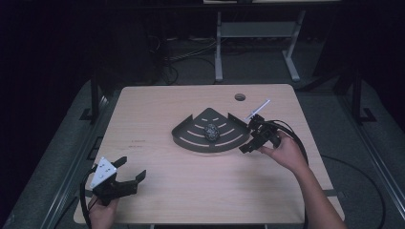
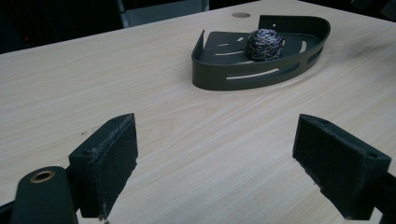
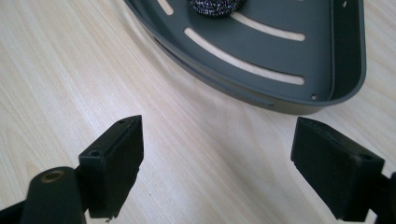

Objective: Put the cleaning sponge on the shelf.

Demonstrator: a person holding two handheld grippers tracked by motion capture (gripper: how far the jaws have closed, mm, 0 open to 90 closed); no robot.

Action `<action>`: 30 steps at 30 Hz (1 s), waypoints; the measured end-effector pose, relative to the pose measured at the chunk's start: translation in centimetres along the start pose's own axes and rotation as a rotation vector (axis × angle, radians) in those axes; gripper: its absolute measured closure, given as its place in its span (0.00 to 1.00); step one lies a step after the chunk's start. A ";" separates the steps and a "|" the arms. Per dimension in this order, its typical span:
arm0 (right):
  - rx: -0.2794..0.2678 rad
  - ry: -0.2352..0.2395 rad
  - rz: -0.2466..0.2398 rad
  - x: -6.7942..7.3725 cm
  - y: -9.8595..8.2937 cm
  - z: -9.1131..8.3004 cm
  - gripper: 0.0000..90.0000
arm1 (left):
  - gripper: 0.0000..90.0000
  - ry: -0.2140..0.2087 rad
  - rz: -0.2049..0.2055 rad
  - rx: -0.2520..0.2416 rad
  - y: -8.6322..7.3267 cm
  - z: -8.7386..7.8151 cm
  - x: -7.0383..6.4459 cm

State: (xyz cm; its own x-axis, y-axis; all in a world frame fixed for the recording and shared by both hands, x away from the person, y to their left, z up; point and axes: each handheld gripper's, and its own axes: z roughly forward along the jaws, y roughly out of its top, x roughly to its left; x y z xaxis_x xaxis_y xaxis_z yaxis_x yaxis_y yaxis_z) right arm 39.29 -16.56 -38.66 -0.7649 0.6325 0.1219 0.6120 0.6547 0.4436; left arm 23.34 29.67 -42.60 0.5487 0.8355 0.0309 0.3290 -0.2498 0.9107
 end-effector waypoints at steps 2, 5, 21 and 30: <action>-0.004 0.000 0.002 0.0 -0.5 -0.1 0.18 | 0.15 -0.001 0.002 0.001 0.0 0.0 0.0; -0.007 0.001 0.007 0.0 -1.0 -0.1 0.18 | 0.15 0.001 0.002 0.002 0.0 0.1 0.0; -0.017 0.002 0.024 0.0 -3.2 -0.3 0.18 | 0.15 0.000 0.006 0.003 0.0 0.1 -0.2; -0.020 0.002 0.039 -0.1 -4.6 -0.2 0.18 | 0.15 0.001 0.007 0.004 0.0 0.1 -0.2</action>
State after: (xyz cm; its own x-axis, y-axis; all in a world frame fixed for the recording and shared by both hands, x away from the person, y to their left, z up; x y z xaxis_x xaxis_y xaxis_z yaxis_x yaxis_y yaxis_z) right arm 36.57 -19.73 -40.53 -0.7406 0.6569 0.1412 0.6377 0.6210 0.4557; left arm 23.32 29.46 -42.66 0.5507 0.8339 0.0378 0.3277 -0.2576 0.9090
